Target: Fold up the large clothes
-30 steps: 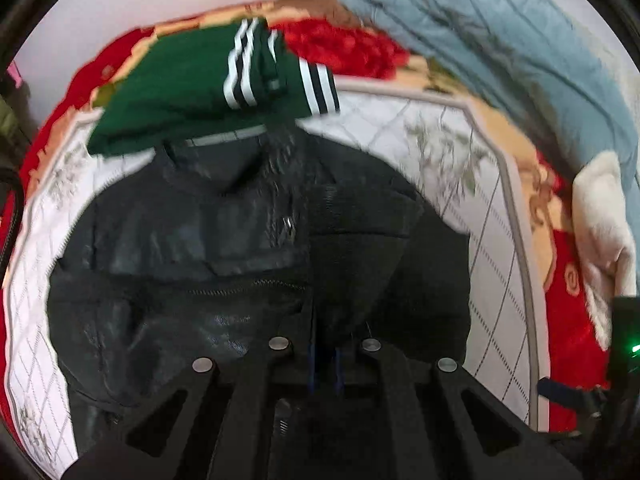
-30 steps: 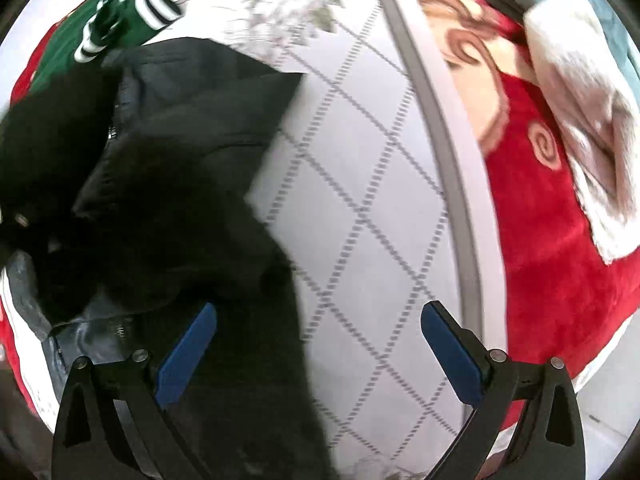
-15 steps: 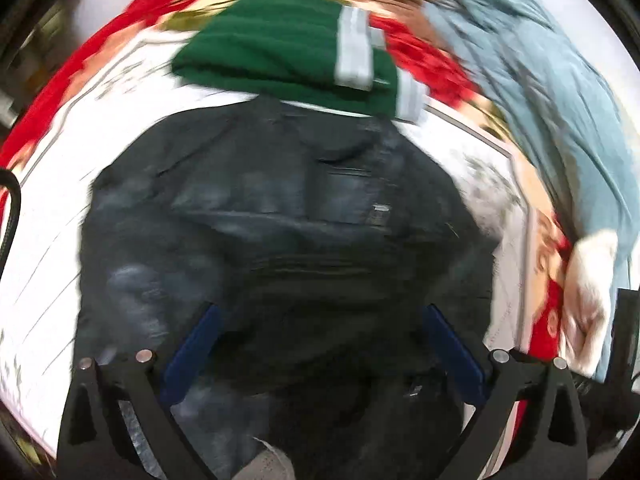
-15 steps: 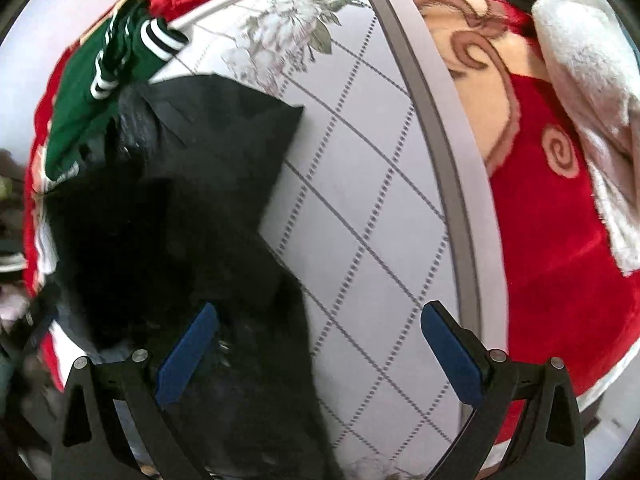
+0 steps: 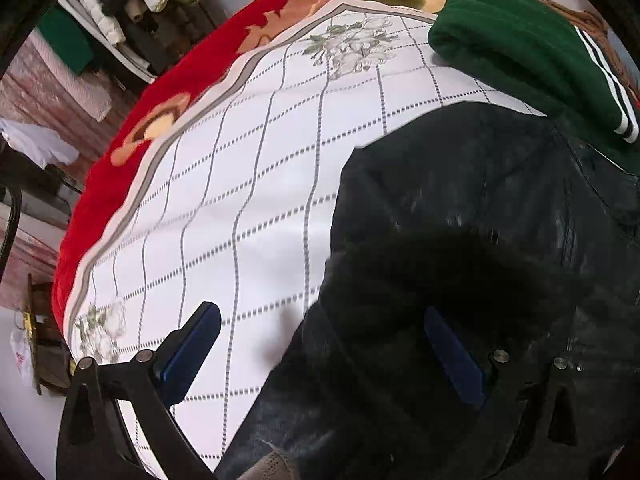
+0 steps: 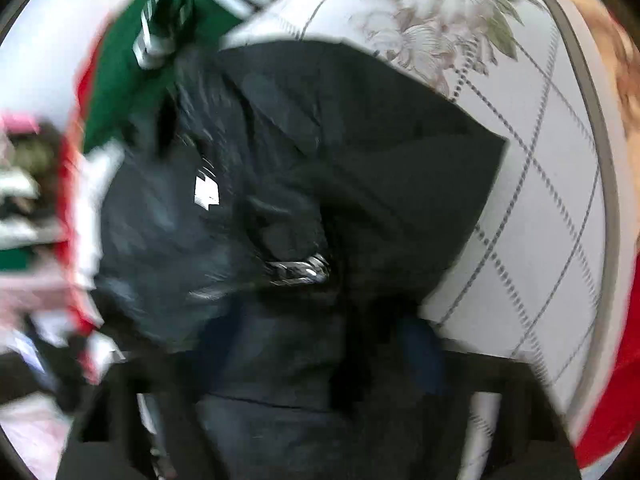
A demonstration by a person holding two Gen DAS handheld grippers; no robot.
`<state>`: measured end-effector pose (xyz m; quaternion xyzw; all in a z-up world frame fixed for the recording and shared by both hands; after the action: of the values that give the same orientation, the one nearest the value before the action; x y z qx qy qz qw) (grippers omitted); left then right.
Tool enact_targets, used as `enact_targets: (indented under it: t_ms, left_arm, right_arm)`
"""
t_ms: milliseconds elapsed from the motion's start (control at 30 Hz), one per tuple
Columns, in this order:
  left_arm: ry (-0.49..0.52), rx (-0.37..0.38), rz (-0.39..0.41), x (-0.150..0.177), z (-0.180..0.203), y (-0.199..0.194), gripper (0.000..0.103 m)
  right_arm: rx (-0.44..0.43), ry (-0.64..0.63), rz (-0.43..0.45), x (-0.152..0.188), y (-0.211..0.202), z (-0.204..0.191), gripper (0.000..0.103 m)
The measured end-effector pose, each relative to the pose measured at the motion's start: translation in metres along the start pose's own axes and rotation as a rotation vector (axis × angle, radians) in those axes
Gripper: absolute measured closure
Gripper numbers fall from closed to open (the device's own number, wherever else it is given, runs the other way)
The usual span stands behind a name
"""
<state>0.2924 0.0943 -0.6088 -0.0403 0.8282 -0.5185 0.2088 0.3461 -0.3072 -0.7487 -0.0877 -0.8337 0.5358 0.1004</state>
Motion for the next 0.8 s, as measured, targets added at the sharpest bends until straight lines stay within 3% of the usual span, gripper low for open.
enact_targets:
  t_ms: [67, 100, 133, 233, 300, 367, 433, 500, 533, 600, 667, 733, 767, 800]
  left_arm:
    - [0.013, -0.007, 0.041, -0.005, 0.001, -0.015, 0.000]
    - [0.021, -0.015, 0.055, -0.006, 0.000, -0.021, 0.000]
    - [0.027, -0.027, 0.070, -0.004, -0.001, -0.027, 0.000]
    - [0.044, -0.061, 0.079, 0.005, -0.007, -0.033, 0.000]
    - [0.070, -0.087, 0.054, 0.018, -0.009, -0.022, 0.000]
    - [0.074, -0.095, 0.021, 0.022, -0.009, -0.006, 0.000]
    - [0.083, -0.118, 0.023, 0.020, -0.006, 0.005, 0.000]
    - [0.111, -0.144, 0.029, 0.013, 0.000, 0.016, 0.000]
    - [0.122, -0.157, 0.037, 0.010, 0.003, 0.021, 0.000]
    - [0.133, -0.162, 0.057, 0.005, 0.003, 0.023, 0.000]
    - [0.131, -0.147, 0.062, 0.005, 0.002, 0.025, 0.000]
    - [0.133, -0.120, 0.069, 0.004, -0.001, 0.026, 0.000]
    - [0.139, -0.116, 0.077, 0.004, -0.002, 0.027, 0.000]
    - [0.145, -0.120, 0.082, 0.003, -0.003, 0.028, 0.000]
  right_arm:
    - [0.045, -0.033, 0.019, 0.001, -0.005, 0.001, 0.074]
    - [0.060, -0.031, 0.044, 0.002, -0.013, 0.005, 0.091]
    - [0.080, -0.019, 0.079, 0.002, -0.024, 0.012, 0.095]
    - [0.091, 0.059, 0.136, 0.008, -0.042, 0.032, 0.095]
    - [0.055, 0.116, 0.121, 0.013, -0.039, 0.044, 0.095]
    - [-0.016, 0.175, 0.111, 0.015, -0.037, 0.050, 0.092]
    - [-0.046, 0.203, 0.097, 0.014, -0.039, 0.056, 0.077]
    - [-0.040, 0.204, 0.105, 0.012, -0.042, 0.064, 0.047]
    - [-0.036, 0.200, 0.101, 0.012, -0.042, 0.069, 0.038]
    - [-0.063, 0.200, 0.064, 0.013, -0.030, 0.078, 0.034]
    - [-0.173, 0.231, 0.021, 0.015, -0.017, 0.081, 0.032]
    - [-0.224, 0.241, 0.008, 0.013, -0.012, 0.082, 0.031]
    - [-0.243, 0.239, 0.006, 0.012, -0.014, 0.081, 0.031]
    - [-0.282, 0.240, 0.000, 0.012, -0.016, 0.077, 0.039]
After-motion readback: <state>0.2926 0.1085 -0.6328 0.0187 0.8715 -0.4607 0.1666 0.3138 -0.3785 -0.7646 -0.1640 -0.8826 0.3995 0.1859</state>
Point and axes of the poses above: each gripper's, at about its wrist camera, not at the fingertips, and y roughly the way its jaws point, z to its right, x to its underside, the point moved 10 cm from there along y, roughly the way its jaws point, and after that the axes turned 7 degrees about -x, right-handed, at the moved point
